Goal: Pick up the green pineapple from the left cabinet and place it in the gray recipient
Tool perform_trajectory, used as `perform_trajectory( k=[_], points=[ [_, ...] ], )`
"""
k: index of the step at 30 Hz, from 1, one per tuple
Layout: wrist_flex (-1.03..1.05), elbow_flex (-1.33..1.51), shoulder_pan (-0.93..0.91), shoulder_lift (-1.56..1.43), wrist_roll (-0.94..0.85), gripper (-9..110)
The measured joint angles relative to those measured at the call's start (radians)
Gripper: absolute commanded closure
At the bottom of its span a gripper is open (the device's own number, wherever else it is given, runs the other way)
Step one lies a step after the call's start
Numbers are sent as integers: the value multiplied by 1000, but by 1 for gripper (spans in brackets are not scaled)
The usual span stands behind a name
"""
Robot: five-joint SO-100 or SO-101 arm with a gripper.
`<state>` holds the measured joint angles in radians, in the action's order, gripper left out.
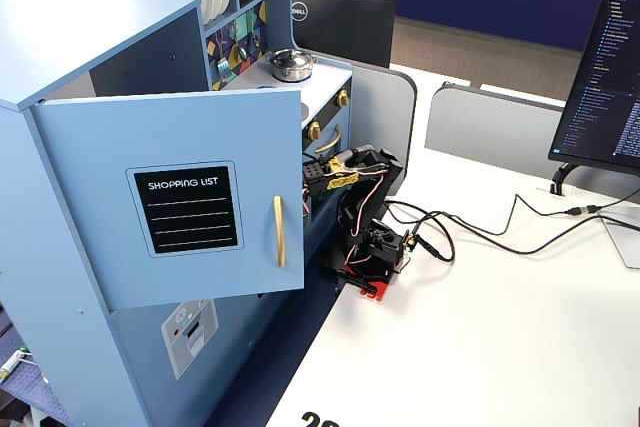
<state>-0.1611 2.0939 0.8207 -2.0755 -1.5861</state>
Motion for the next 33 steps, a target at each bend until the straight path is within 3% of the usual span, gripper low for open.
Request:
perform_trajectory(
  k=[26, 28, 33],
  points=[
    [0, -273, -52, 319, -25, 65],
    [0, -307, -51, 351, -25, 71],
    [0, -353, -25, 391, -37, 102]
  ],
)
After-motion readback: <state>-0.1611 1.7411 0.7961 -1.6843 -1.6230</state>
